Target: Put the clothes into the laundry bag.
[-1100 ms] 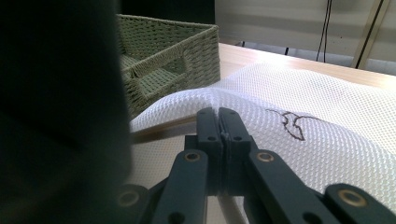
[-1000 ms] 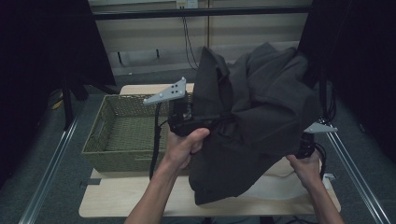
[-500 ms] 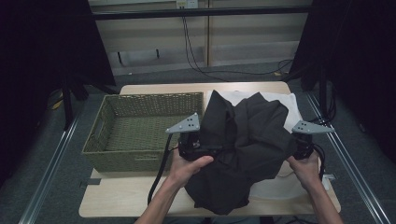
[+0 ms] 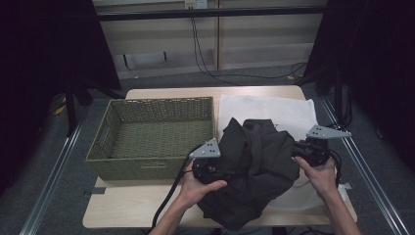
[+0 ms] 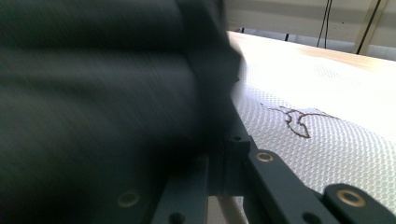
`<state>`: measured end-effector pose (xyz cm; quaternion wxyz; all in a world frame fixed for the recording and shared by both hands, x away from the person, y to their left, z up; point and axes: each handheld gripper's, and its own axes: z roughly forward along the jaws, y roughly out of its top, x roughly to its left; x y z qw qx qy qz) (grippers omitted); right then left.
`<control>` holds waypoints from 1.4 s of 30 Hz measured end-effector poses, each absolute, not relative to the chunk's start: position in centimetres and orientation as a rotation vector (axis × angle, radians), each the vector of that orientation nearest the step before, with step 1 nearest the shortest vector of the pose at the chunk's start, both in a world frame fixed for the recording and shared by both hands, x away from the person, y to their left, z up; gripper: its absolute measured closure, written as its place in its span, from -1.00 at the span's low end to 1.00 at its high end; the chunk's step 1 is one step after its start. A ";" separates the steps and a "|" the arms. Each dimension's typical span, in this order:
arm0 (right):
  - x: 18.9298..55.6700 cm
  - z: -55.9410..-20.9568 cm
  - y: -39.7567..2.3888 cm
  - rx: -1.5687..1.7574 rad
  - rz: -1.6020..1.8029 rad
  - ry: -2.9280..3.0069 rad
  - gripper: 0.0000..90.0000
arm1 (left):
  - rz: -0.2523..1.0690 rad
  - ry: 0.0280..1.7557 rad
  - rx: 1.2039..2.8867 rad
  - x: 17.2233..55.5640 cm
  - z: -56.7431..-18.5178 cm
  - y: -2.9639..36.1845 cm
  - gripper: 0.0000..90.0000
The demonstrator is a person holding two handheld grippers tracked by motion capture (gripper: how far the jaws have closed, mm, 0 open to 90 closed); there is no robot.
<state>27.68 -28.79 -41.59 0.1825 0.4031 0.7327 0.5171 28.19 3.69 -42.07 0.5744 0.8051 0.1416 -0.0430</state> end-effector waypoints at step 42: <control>27.5 -40.3 -28.0 1.119 1.480 2.068 0.98 | -0.095 0.449 1.991 27.6 -44.0 1.8 -0.16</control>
